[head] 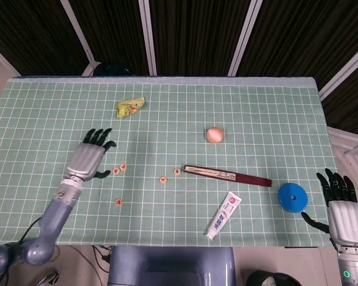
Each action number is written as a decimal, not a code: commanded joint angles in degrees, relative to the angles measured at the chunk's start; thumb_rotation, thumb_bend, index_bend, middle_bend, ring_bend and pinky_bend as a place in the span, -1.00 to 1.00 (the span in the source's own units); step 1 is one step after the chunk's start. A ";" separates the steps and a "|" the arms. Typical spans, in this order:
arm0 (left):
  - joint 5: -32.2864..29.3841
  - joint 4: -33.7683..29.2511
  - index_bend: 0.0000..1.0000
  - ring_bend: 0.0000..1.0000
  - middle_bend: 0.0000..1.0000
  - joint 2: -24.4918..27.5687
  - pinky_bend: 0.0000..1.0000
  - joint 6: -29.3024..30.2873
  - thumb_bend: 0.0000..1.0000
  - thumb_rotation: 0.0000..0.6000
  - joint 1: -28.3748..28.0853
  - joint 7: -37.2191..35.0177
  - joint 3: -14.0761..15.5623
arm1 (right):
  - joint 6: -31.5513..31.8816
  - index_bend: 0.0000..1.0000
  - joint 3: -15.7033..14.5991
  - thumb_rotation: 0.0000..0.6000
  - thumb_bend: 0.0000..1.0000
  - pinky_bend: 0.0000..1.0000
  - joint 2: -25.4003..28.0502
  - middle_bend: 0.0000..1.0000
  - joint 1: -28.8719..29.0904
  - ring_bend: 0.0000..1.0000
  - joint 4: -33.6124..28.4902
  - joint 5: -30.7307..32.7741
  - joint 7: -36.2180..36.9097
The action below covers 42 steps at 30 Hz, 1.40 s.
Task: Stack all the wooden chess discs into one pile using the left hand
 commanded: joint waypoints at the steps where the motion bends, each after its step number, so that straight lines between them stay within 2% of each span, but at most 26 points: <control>1: -8.26 6.62 -0.34 -1.00 -1.00 -10.32 -1.00 -0.49 -0.69 1.00 -9.06 8.76 -1.88 | -0.06 -0.82 0.09 1.00 -0.53 -1.00 0.12 -0.97 -0.01 -1.00 0.07 0.18 0.49; 6: -9.55 12.82 -0.27 -1.00 -1.00 -17.85 -1.00 0.33 -0.67 1.00 -13.45 10.04 -1.76 | -0.11 -0.82 0.31 1.00 -0.53 -1.00 0.35 -0.97 0.00 -1.00 -0.22 0.61 0.64; 15: -10.61 18.75 -0.22 -1.00 -1.00 -24.22 -1.00 1.98 -0.65 1.00 -17.76 12.84 -0.93 | 0.02 -0.82 0.50 1.00 -0.54 -1.00 0.37 -0.97 0.02 -1.00 -0.29 0.87 0.83; 28: -10.97 26.80 -0.17 -1.00 -1.00 -29.86 -1.00 0.59 -0.59 1.00 -21.17 12.20 -0.87 | 0.41 -0.82 0.81 1.00 -0.53 -1.00 0.21 -0.97 -0.06 -1.00 -0.14 1.24 1.17; 33: -10.17 30.20 -0.14 -1.00 -1.00 -33.21 -1.00 -0.71 -0.60 1.00 -22.29 11.50 0.07 | 0.45 -0.82 0.98 1.00 -0.53 -1.00 0.31 -0.97 -0.08 -1.00 -0.10 1.54 1.43; 42: -9.16 33.68 -0.09 -1.00 -1.00 -36.33 -1.00 -0.08 -0.58 1.00 -23.30 12.43 0.37 | 0.39 -0.82 1.08 1.00 -0.54 -1.00 0.47 -0.97 -0.04 -1.00 -0.24 1.73 1.75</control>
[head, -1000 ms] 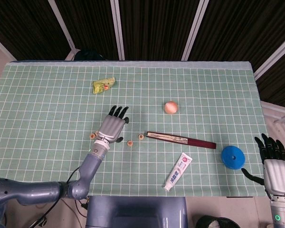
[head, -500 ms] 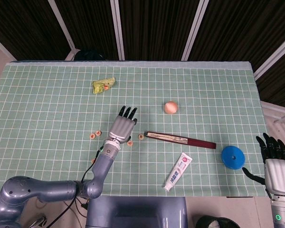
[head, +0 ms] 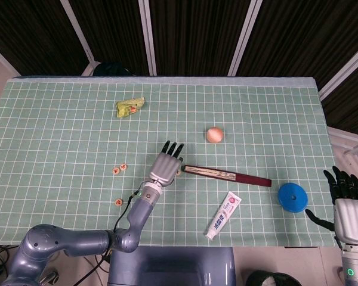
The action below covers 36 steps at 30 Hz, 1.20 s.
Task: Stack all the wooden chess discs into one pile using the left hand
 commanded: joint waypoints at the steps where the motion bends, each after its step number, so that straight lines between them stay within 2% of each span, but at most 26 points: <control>1: 0.26 1.00 -0.09 -1.00 -1.00 -0.85 -1.00 0.16 -0.57 1.00 -0.26 0.02 -0.16 | 0.09 -0.82 0.01 1.00 -0.53 -1.00 -0.02 -0.97 -0.01 -1.00 0.03 -0.06 0.10; 21: 0.80 9.54 -0.03 -1.00 -1.00 -6.23 -1.00 -1.65 -0.47 1.00 -1.78 1.89 -0.94 | 0.03 -0.82 0.24 1.00 -0.54 -1.00 0.24 -0.97 0.02 -1.00 -0.26 0.37 0.46; 36: 1.02 9.29 0.07 -1.00 -1.00 -6.47 -1.00 -1.38 -0.38 1.00 -1.37 4.10 -1.64 | 0.29 -0.82 0.30 1.00 -0.54 -1.00 0.17 -0.97 0.01 -1.00 -0.09 0.24 0.67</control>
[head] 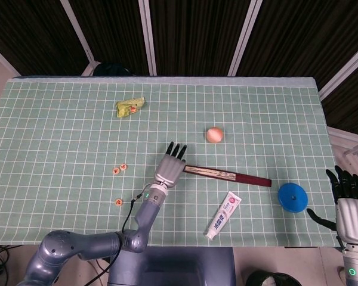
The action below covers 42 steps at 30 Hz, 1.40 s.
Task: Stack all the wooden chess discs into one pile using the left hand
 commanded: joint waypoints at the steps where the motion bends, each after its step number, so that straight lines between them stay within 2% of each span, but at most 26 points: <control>1: 0.12 -0.64 0.07 -1.00 -1.00 0.35 -1.00 0.21 -0.37 1.00 0.17 0.20 -0.24 | -0.01 -0.82 0.05 1.00 -0.54 -1.00 0.10 -0.97 0.03 -1.00 -0.19 0.02 -0.09; 7: 1.43 -5.67 0.07 -1.00 -1.00 3.22 -1.00 2.33 -0.37 1.00 0.99 0.11 -1.02 | 0.02 -0.82 0.07 1.00 -0.54 -1.00 0.03 -0.97 0.01 -1.00 0.16 0.06 0.23; 10: 1.89 -11.61 0.07 -1.00 -1.00 6.73 -1.00 4.00 -0.36 1.00 2.22 0.74 -1.00 | 0.02 -0.82 0.17 1.00 -0.54 -1.00 0.13 -0.97 0.08 -1.00 -0.10 0.10 0.02; 16: 1.01 -26.41 0.07 -1.00 -1.00 16.93 -1.00 7.51 -0.37 1.00 6.01 3.50 0.61 | 0.07 -0.82 0.16 1.00 -0.53 -1.00 -0.05 -0.97 0.05 -1.00 0.03 0.19 -0.19; 21: 1.81 -34.20 0.07 -1.00 -1.00 23.59 -1.00 8.55 -0.36 1.00 8.58 2.54 2.61 | 0.16 -0.82 0.13 1.00 -0.53 -1.00 -0.13 -0.97 0.02 -1.00 -0.07 0.18 -0.67; 25: 5.27 -38.89 0.07 -1.00 -1.00 28.84 -1.00 8.61 -0.37 1.00 11.49 -1.17 5.90 | 0.40 -0.82 0.18 1.00 -0.53 -1.00 -0.17 -0.97 -0.04 -1.00 -0.12 0.13 -0.85; 31: 12.23 -42.55 0.07 -1.00 -1.00 34.88 -1.00 8.91 -0.37 1.00 16.27 -8.33 11.57 | 0.43 -0.82 0.22 1.00 -0.54 -1.00 -0.26 -0.97 -0.05 -1.00 0.00 0.22 -0.94; 39: 25.00 -42.56 0.08 -1.00 -1.00 41.09 -1.00 10.88 -0.37 1.00 22.99 -18.47 20.04 | 0.61 -0.82 0.34 1.00 -0.54 -1.00 -0.40 -0.97 -0.08 -1.00 -0.02 0.32 -1.08; 42: 28.89 -41.43 0.08 -1.00 -1.00 42.28 -1.00 12.22 -0.37 1.00 25.25 -22.00 22.14 | 0.62 -0.82 0.42 1.00 -0.53 -1.00 -0.36 -0.97 -0.05 -1.00 -0.26 0.37 -1.27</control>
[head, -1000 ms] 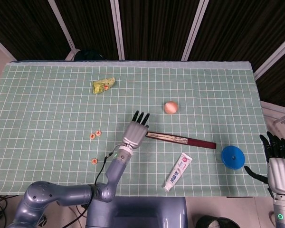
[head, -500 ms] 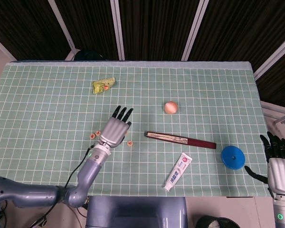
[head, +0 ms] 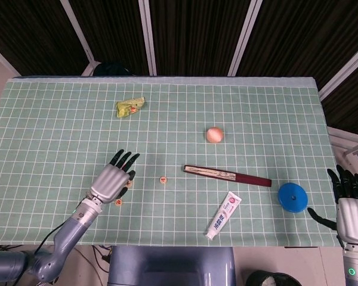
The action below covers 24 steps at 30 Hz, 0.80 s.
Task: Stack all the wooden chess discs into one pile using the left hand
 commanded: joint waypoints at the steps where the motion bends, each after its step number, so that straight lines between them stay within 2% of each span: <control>1: 5.43 1.43 0.08 -1.00 -1.00 2.42 -1.00 2.03 -0.37 1.00 3.65 -4.94 3.66 | -0.01 -0.82 0.03 1.00 -0.53 -1.00 0.03 -0.97 0.01 -1.00 -0.13 0.04 -0.14; 4: 8.67 3.41 0.08 -1.00 -1.00 3.05 -1.00 2.82 -0.37 1.00 5.54 -6.87 5.59 | 0.07 -0.82 -0.01 1.00 -0.53 -1.00 -0.07 -0.97 -0.05 -1.00 0.07 0.02 -0.09; 9: 11.77 6.29 0.08 -1.00 -1.00 2.96 -1.00 3.43 -0.37 1.00 7.64 -8.69 6.89 | 0.11 -0.82 0.07 1.00 -0.53 -1.00 -0.04 -0.97 -0.03 -1.00 -0.15 0.06 -0.24; 24: 14.68 12.38 0.07 -1.00 -1.00 -1.37 -1.00 1.77 -0.37 1.00 10.38 -8.41 5.76 | 0.35 -0.82 0.23 1.00 -0.53 -1.00 -0.06 -0.97 -0.12 -1.00 -0.10 0.16 -0.12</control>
